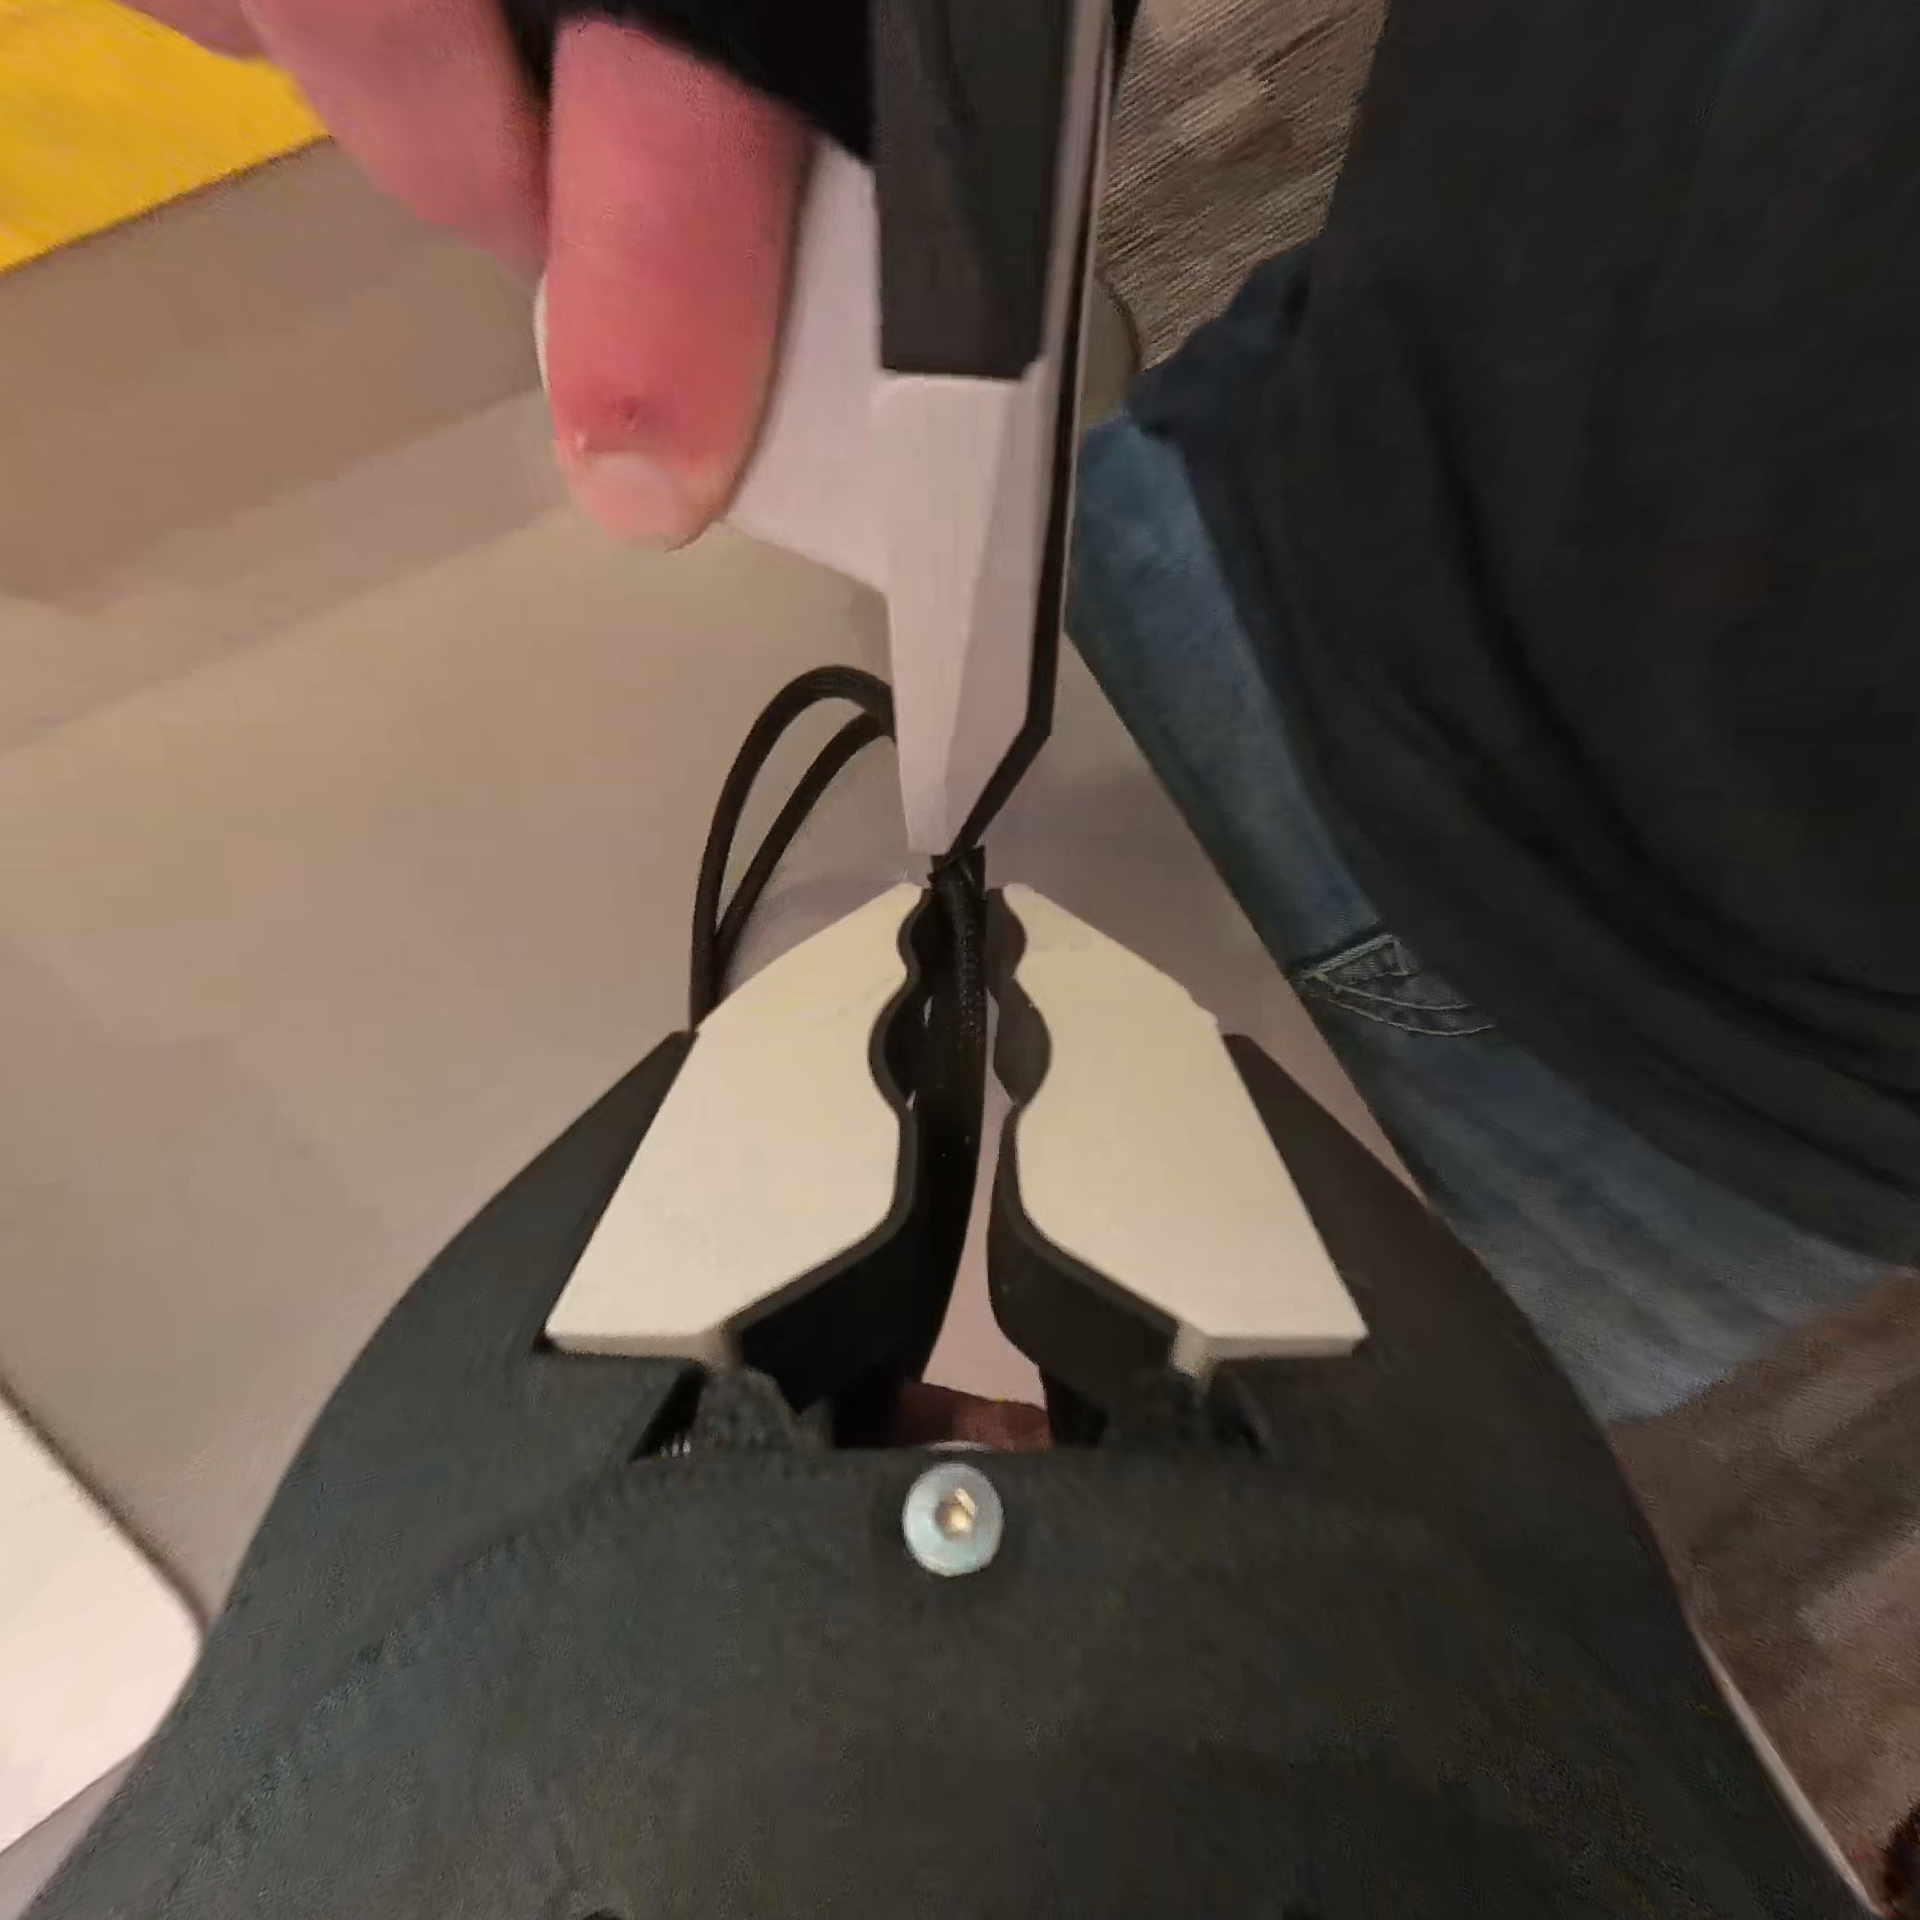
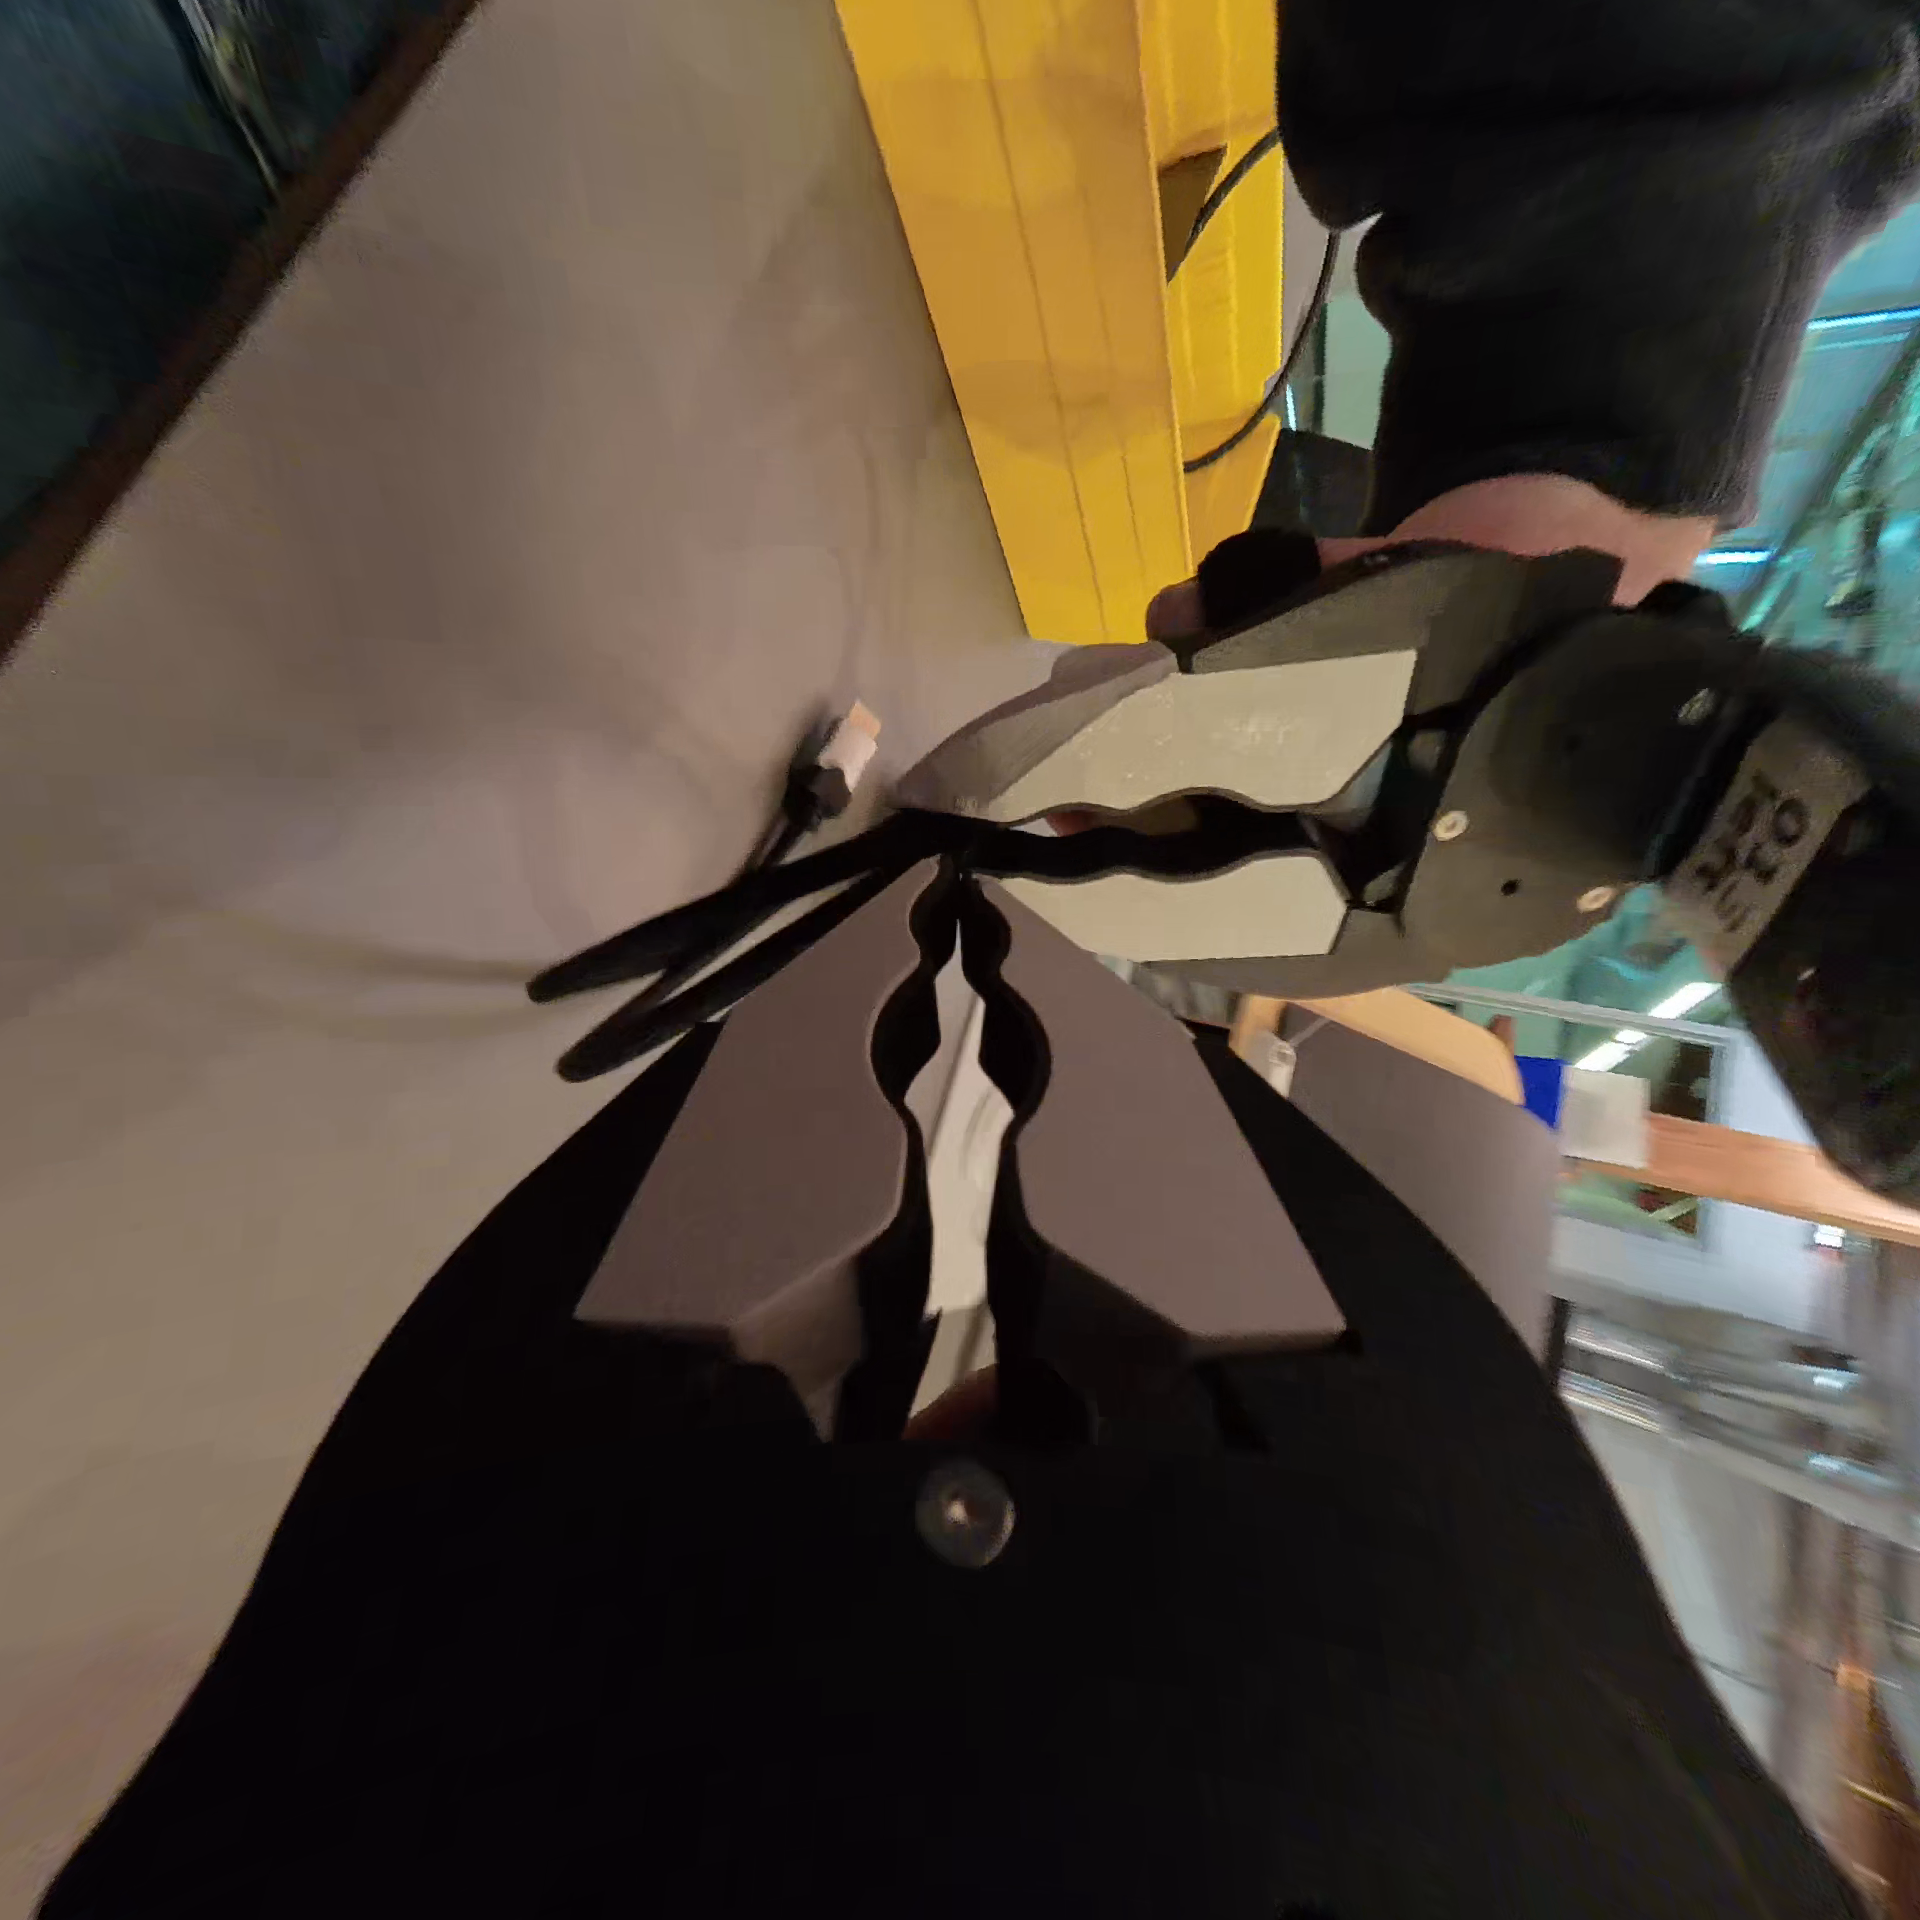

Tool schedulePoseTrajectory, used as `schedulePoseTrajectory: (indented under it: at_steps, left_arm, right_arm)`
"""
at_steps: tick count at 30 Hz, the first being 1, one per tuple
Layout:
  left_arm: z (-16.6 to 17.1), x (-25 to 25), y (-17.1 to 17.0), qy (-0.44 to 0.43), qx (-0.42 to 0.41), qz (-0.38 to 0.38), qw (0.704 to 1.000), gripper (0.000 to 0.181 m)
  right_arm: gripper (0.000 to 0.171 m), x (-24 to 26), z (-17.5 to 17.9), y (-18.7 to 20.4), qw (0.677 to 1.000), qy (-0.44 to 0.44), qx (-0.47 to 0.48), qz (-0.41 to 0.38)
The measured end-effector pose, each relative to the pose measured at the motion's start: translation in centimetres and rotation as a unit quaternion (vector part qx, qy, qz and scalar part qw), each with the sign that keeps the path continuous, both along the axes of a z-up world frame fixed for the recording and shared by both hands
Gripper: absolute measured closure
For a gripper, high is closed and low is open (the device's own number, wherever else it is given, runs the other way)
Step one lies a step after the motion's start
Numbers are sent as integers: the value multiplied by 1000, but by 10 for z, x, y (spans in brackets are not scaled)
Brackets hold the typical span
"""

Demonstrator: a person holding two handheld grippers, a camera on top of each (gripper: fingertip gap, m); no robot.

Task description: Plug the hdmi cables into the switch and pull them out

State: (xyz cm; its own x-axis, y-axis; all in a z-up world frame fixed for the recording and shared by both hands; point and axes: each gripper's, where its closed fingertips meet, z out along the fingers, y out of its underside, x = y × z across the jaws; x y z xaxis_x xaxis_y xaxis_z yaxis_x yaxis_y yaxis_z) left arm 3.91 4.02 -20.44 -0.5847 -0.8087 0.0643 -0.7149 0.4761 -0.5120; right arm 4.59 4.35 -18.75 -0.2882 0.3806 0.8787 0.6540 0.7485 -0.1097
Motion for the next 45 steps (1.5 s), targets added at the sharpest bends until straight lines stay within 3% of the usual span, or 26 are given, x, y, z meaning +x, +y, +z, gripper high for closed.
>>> schedulePoseTrajectory:
  at_steps: [1,6,9,12,14,17,21,24,29,33,37,42,45]
  left_arm:
    - [-1,1,-1,2,-17,2,1000,174]
    - [-4,5,4,-19,-26,23,999,174]
    - [-5,10,8,-41,-6,44,998,174]
    - [-8,13,11,-50,28,55,997,174]
    - [-10,15,14,-54,49,64,995,174]
    - [-11,18,17,-64,79,80,992,174]
    - [-13,23,23,-84,133,98,983,174]
    - [-13,25,27,-93,180,104,974,174]
    - [-14,28,29,-100,225,98,964,174]
    - [-13,27,29,-100,232,95,963,174]
    - [-12,27,28,-103,225,94,964,174]
    - [-13,27,26,-91,209,85,970,174]
    - [-13,27,25,-84,195,83,974,174]
  right_arm:
    - [171,1,0,2,1000,-8,20,-4]
    - [171,4,-2,8,999,24,13,-29]
    - [170,9,-3,10,993,72,-74,-57]
    - [148,15,-3,11,976,115,-164,-90]
    - [147,22,-6,13,962,133,-206,-121]
    - [151,31,-13,16,916,182,-310,-180]
    - [150,26,-11,11,808,293,-472,-197]
    - [148,29,-14,17,745,348,-524,-219]
    - [162,26,-21,20,725,368,-540,-216]
    - [163,24,-20,21,701,387,-566,-197]
    - [165,24,-17,20,714,394,-553,-172]
    - [167,23,-18,18,810,332,-452,-169]
    - [167,23,-17,18,844,300,-411,-173]
